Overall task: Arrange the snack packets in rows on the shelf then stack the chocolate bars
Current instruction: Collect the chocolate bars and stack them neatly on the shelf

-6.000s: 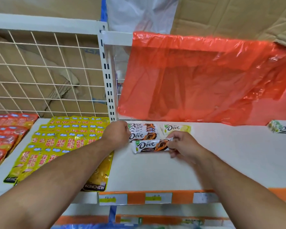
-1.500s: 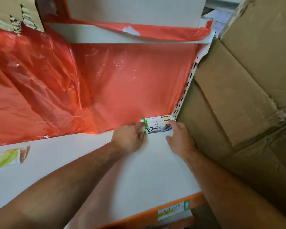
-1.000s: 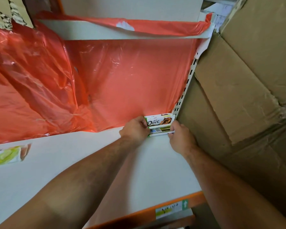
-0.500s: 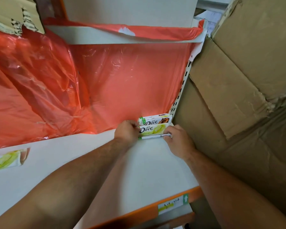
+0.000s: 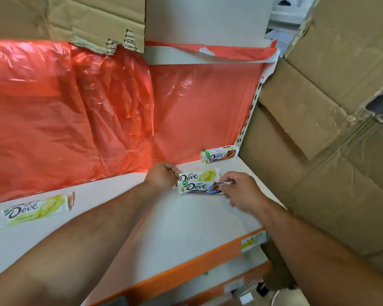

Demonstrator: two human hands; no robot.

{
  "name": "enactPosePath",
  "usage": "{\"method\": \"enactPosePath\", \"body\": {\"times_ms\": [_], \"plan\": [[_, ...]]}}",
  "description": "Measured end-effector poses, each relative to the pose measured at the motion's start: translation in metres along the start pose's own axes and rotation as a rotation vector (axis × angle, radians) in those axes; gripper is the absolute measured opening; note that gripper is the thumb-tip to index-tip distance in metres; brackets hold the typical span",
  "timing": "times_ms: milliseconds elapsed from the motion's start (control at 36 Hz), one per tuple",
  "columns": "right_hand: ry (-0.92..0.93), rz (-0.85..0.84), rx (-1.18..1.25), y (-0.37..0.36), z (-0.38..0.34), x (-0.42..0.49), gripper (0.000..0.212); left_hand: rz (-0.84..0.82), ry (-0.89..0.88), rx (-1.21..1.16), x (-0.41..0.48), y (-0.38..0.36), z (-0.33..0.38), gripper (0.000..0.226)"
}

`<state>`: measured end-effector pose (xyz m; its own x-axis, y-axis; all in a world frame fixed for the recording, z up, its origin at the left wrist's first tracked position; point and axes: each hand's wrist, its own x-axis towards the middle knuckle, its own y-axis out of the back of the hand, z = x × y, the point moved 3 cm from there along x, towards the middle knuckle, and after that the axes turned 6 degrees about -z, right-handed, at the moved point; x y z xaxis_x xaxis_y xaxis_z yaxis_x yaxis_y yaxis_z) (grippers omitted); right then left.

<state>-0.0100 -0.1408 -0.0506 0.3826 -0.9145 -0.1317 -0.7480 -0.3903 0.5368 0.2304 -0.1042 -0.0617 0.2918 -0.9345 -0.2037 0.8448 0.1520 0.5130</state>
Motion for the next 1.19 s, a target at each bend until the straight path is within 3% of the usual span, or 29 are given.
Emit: {"method": "enactPosePath", "body": {"times_ms": [278, 472, 833, 1194], "plan": [[-0.024, -0.037, -0.037, -0.035, -0.019, -0.05, 0.016, 0.001, 0.045, -0.014, -0.049, 0.033, -0.031, 0.022], [0.032, -0.082, -0.056, -0.06, -0.037, -0.074, 0.013, 0.072, 0.065, 0.0, -0.095, 0.06, -0.045, 0.028], [0.127, -0.176, -0.126, -0.103, -0.054, -0.135, 0.014, 0.141, 0.116, 0.082, -0.194, 0.083, -0.086, 0.015], [0.207, -0.234, -0.193, -0.15, -0.08, -0.15, 0.01, 0.225, 0.148, 0.083, -0.243, 0.125, -0.121, 0.023]]}}
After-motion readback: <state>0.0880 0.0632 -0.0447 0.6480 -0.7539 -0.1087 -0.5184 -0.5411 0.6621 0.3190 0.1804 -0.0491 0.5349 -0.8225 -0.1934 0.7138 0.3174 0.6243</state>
